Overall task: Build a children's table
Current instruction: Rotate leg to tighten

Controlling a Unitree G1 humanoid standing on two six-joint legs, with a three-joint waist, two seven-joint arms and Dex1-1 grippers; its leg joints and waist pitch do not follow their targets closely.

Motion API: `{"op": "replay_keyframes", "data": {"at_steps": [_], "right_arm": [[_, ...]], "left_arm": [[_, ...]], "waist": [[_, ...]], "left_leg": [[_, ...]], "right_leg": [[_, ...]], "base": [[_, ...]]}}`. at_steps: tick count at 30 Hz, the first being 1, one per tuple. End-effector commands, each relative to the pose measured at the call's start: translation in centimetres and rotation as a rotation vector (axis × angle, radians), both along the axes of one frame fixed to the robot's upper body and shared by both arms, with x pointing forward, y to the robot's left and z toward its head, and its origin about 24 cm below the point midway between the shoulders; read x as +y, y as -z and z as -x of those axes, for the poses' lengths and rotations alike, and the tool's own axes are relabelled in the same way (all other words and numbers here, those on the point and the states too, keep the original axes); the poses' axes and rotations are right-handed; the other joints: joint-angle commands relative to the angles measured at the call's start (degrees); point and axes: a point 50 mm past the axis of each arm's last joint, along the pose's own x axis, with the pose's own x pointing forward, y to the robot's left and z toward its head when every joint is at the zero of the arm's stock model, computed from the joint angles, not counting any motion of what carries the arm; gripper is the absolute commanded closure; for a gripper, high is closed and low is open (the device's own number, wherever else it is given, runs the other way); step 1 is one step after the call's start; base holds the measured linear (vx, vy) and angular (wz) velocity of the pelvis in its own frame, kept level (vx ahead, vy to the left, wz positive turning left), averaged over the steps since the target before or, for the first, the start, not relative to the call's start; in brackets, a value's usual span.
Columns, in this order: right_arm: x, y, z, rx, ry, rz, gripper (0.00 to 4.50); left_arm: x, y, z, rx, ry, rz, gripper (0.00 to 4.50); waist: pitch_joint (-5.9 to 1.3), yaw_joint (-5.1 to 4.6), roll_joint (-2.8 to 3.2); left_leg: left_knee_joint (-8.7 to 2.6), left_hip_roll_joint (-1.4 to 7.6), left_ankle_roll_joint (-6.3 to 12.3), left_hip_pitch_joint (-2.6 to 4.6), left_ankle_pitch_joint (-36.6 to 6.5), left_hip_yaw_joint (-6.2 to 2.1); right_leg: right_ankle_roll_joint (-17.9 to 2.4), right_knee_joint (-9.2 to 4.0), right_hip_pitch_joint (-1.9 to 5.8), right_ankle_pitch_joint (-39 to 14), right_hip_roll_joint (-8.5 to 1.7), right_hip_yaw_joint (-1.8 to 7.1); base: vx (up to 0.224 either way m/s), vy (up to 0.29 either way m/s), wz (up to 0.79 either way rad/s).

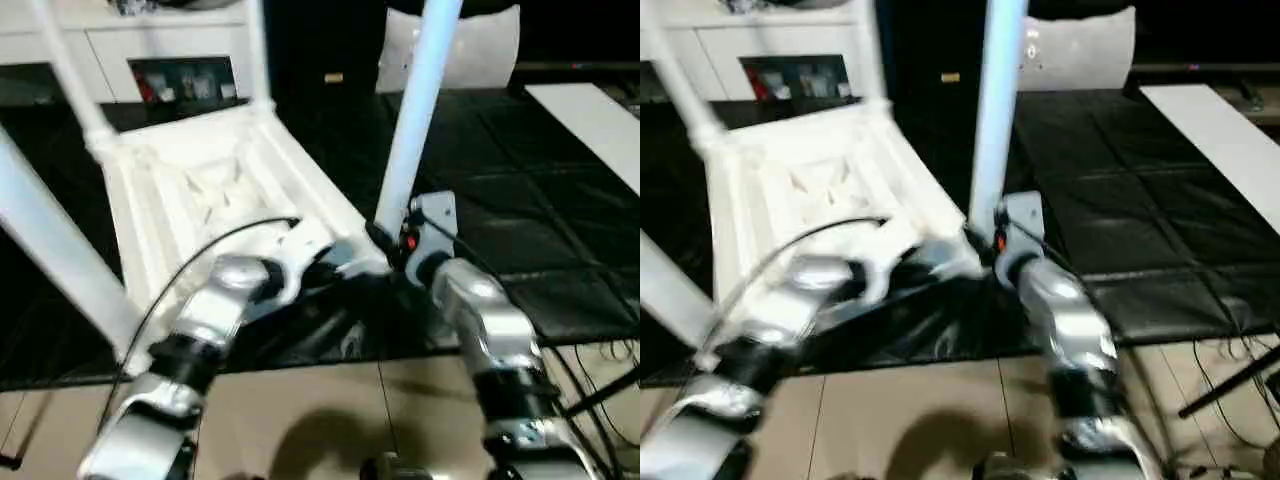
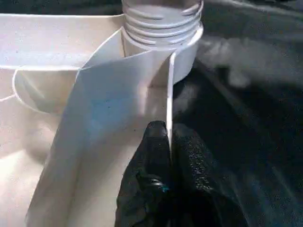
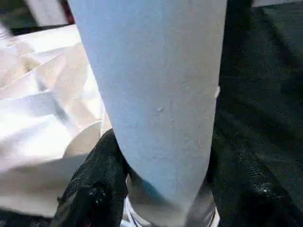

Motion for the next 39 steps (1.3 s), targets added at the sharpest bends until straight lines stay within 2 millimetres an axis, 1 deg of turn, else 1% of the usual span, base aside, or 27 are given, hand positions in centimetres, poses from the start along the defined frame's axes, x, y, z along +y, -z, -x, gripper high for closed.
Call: {"op": "replay_keyframes", "data": {"at_steps": [1, 2, 4, 5, 7, 8, 9, 11, 12, 13, 14, 15, 16, 17, 18, 20, 22, 25, 27, 29, 30, 33, 34, 36, 37, 38, 39], "right_arm": [[5.1, 1.2, 1.1, 0.086, -0.149, -0.157, 1.92], [5.2, 1.1, 1.0, 0.081, -0.146, -0.175, 1.78], [5.0, 1.0, 1.1, 0.061, -0.168, -0.169, 1.69], [4.6, 1.1, 1.2, 0.054, -0.181, -0.16, 1.41], [3.7, 1.2, 1.7, 0.031, -0.247, -0.136, 1.33], [3.1, 1.2, 1.9, 0.022, -0.284, -0.113, 1.27], [2.8, 1.3, 2.1, 0.016, -0.308, -0.097, 1.14], [2.0, 1.4, 2.4, 0.001, -0.351, -0.084, 0.89], [2.0, 1.4, 2.4, 0.001, -0.351, -0.084, 0.85], [-0.1, 1.2, 2.8, -0.025, -0.423, -0.038, 0.79], [-1.1, 1.0, 2.9, -0.038, -0.453, -0.001, 0.53], [-1.4, 1.0, 2.9, -0.043, -0.46, 0.013, 0.53], [-2.6, 0.8, 2.8, -0.064, -0.492, 0.07, 0.4], [-3.1, 0.6, 2.8, -0.07, -0.504, 0.089, 0.34], [-3.3, 0.6, 2.8, -0.073, -0.515, 0.098, 0.34], [-4.5, 0.0, 3.0, -0.09, -0.6, 0.146, 0.34], [-4.9, -0.2, 3.2, -0.095, -0.659, 0.171, 0.34], [-5.1, -0.5, 3.4, -0.097, -0.736, 0.179, 0.34], [-5.2, -1.1, 3.5, -0.107, -0.853, 0.179, 0.34], [-5.3, -1.2, 3.6, -0.091, -0.922, 0.165, 0.34], [-5.3, -1.2, 3.6, -0.091, -0.924, 0.165, 0.59], [-5.2, -1.2, 3.9, -0.044, -1.046, 0.134, 0.67], [-5.2, -1.2, 3.9, -0.039, -1.061, 0.129, 0.92], [-5.1, -1.2, 3.9, -0.025, -1.09, 0.108, 1.06], [-5.0, -1.2, 3.9, -0.015, -1.111, 0.1, 1.11], [-5.0, -1.2, 4.0, -0.01, -1.124, 0.096, 1.12], [-4.9, -1.1, 4.0, 0.001, -1.14, 0.091, 1.37]], "left_arm": [[-2.2, -2.0, -0.8, -0.09, -0.017, 0.056, 4.5], [-2.2, -2.0, -0.9, -0.094, -0.021, 0.055, 4.5], [-1.6, -2.0, -0.7, -0.097, -0.002, 0.029, 4.5], [-1.3, -1.8, -0.6, -0.096, 0.016, 0.017, 4.5], [-0.6, -1.5, -0.2, -0.087, 0.052, 0.0, 4.5], [-0.3, -1.4, 0.0, -0.083, 0.072, -0.004, 4.5], [-0.1, -1.3, 0.1, -0.081, 0.085, -0.007, 4.5], [0.3, -1.1, 0.3, -0.067, 0.102, -0.01, 4.5], [0.3, -1.1, 0.3, -0.067, 0.102, -0.01, 4.5], [1.2, -0.9, 0.8, -0.043, 0.169, -0.02, 4.5], [1.7, -0.8, 1.0, -0.032, 0.197, -0.031, 4.5], [1.9, -0.7, 1.0, -0.03, 0.206, -0.035, 4.5], [2.5, -0.6, 1.3, -0.014, 0.248, -0.049, 4.5], [2.7, -0.5, 1.4, -0.006, 0.264, -0.053, 4.5], [2.9, -0.5, 1.4, -0.001, 0.274, -0.055, 4.5], [3.6, -0.5, 1.7, 0.019, 0.339, -0.062, 4.5], [4.0, -0.6, 2.0, 0.029, 0.384, -0.067, 4.5], [4.3, -0.7, 2.3, 0.052, 0.438, -0.064, 4.5], [4.8, -0.7, 3.0, 0.09, 0.558, -0.08, 4.5], [5.1, -0.6, 3.3, 0.114, 0.614, -0.104, 4.5], [5.1, -0.6, 3.3, 0.115, 0.615, -0.104, 4.5], [5.4, -0.6, 3.1, 0.123, 0.627, -0.141, 4.5], [5.5, -0.6, 3.0, 0.124, 0.629, -0.144, 4.5], [5.6, -0.6, 2.9, 0.125, 0.632, -0.147, 4.5], [5.6, -0.7, 2.9, 0.125, 0.636, -0.15, 4.5], [5.7, -0.7, 2.9, 0.126, 0.639, -0.151, 4.5], [5.7, -0.7, 2.9, 0.127, 0.642, -0.152, 4.5]], "waist": [[-3.27, 0.05, -0.11], [-3.29, 0.19, -0.11], [-3.25, 0.16, -0.22], [-3.33, 0.17, -0.18], [-3.46, 0.26, -0.29], [-3.66, 0.68, -0.52], [-3.72, 0.79, -0.46], [-4.0, 0.9, -0.43], [-4.0, 0.9, -0.43], [-4.37, 1.31, -0.66], [-4.3, 1.5, -0.59], [-4.41, 1.68, -0.51], [-4.45, 2.01, -0.6], [-4.35, 2.09, -0.65], [-4.23, 2.19, -0.55], [-4.1, 2.45, -0.81], [-3.91, 3.28, -0.6], [-3.86, 3.78, -0.68], [-3.91, 3.96, -0.86], [-3.88, 4.24, -0.8], [-3.87, 4.54, -0.71], [-3.92, 5.1, -0.72], [-3.91, 5.31, -0.83], [-3.98, 5.71, -0.83], [-3.97, 5.79, -1.08], [-4.02, 5.87, -1.09], [-4.05, 5.85, -1.11]], "left_leg": [[-5.16, 2.65, 1.49, 0.23, -18.44, -1.67], [-5.17, 2.74, 2.47, 0.15, -16.78, -1.43], [-5.28, 2.76, 3.47, -0.32, -15.45, -1.45], [-5.24, 2.8, 3.61, -0.24, -15.21, -1.41], [-5.04, 2.83, 4.48, -0.21, -13.89, -1.19], [-4.87, 2.81, 4.99, -0.18, -12.93, -1.12], [-4.74, 2.81, 5.38, -0.19, -11.93, -0.99], [-4.51, 2.91, 6.91, -0.59, -7.82, -0.93], [-4.51, 2.91, 6.91, -0.59, -7.82, -0.93], [-4.17, 2.9, 8.22, -0.45, -4.59, -0.9], [-3.93, 2.87, 9.83, -0.47, -2.97, -0.7], [-3.87, 2.99, 10.43, -0.38, -2.13, -0.72], [-3.72, 3.01, 11.34, -0.41, -0.91, -0.72], [-3.7, 3.0, 11.81, -0.29, -0.87, -0.56], [-3.73, 3.07, 11.84, -0.18, -1.22, -0.53], [-3.78, 3.19, 11.34, -0.14, -2.57, -0.5], [-3.98, 3.39, 9.97, 0.22, -5.09, -0.45], [-4.14, 3.44, 8.76, 0.34, -6.26, -0.41], [-4.03, 3.34, 8.67, 0.14, -6.11, -0.37], [-4.02, 3.38, 8.86, 0.26, -6.21, -0.29], [-4.01, 3.5, 8.94, 0.29, -5.56, -0.22], [-3.96, 3.6, 9.02, 0.34, -5.55, -0.21], [-3.98, 3.66, 8.8, 0.36, -5.65, -0.2], [-3.94, 3.62, 8.57, 0.42, -5.33, -0.16], [-3.98, 3.59, 8.49, 0.34, -5.15, -0.18], [-3.95, 3.58, 8.32, 0.31, -4.7, -0.19], [-3.92, 3.52, 8.36, 0.3, -4.69, -0.2]], "right_leg": [[-8.6, -5.57, 2.02, -22.65, -3.48, 2.79], [-10.19, -5.24, 2.15, -18.96, -3.48, 2.92], [-10.83, -4.93, 2.6, -17.75, -3.38, 2.76], [-10.94, -4.89, 2.64, -17.42, -3.4, 2.79], [-11.82, -4.79, 2.6, -15.94, -3.46, 2.95], [-12.04, -4.7, 2.84, -15.2, -3.5, 2.94], [-12.27, -4.6, 2.9, -13.99, -3.56, 3.04], [-13.69, -3.88, 3.21, -9.0, -3.54, 2.96], [-13.69, -3.88, 3.21, -9.0, -3.54, 2.96], [-14.94, -3.3, 3.43, -4.6, -3.58, 2.96], [-15.6, -3.08, 3.36, -1.92, -3.41, 2.97], [-15.99, -2.88, 3.34, -0.77, -3.44, 2.95], [-16.36, -2.71, 3.31, 0.64, -3.41, 2.85], [-16.8, -2.65, 3.13, 0.54, -3.44, 2.92], [-17.01, -2.69, 2.94, -0.16, -3.39, 2.93], [-16.98, -2.85, 2.89, -2.12, -3.37, 2.97], [-16.5, -3.04, 2.69, -5.55, -3.36, 3.06], [-16.4, -2.97, 2.65, -6.06, -3.33, 3.21], [-16.52, -2.81, 2.78, -5.51, -3.44, 3.26], [-16.72, -2.8, 2.71, -5.61, -3.36, 3.2], [-16.77, -2.67, 2.64, -5.08, -3.31, 3.22], [-17.03, -2.52, 2.58, -5.09, -3.33, 3.17], [-16.85, -2.57, 2.55, -5.44, -3.34, 3.2], [-16.89, -2.52, 2.52, -5.28, -3.37, 3.24], [-16.88, -2.48, 2.59, -5.21, -3.37, 3.2], [-16.81, -2.43, 2.62, -5.08, -3.48, 3.25], [-16.92, -2.37, 2.63, -5.11, -3.44, 3.18]], "base": [[0.0, 0.0, 0.0], [0.0, 0.0, 0.0], [0.0, 0.0, 0.0], [0.0, 0.0, 0.0], [0.0, 0.0, 0.0], [0.0, 0.0, 0.0], [0.0, 0.0, 0.0], [0.0, 0.0, 0.0], [0.0, 0.0, 0.0], [0.0, 0.0, 0.0], [0.0, 0.0, 0.0], [0.0, 0.0, 0.0], [0.0, 0.0, 0.0], [0.0, 0.0, 0.0], [0.0, 0.0, 0.0], [0.0, 0.0, 0.0], [0.0, 0.0, 0.0], [0.0, 0.0, 0.0], [0.0, 0.0, 0.0], [0.0, 0.0, 0.0], [0.0, 0.0, 0.0], [0.0, 0.0, 0.0], [0.0, 0.0, 0.0], [0.0, 0.0, 0.0], [0.0, 0.0, 0.0], [0.0, 0.0, 0.0], [0.0, 0.0, 0.0]]}}
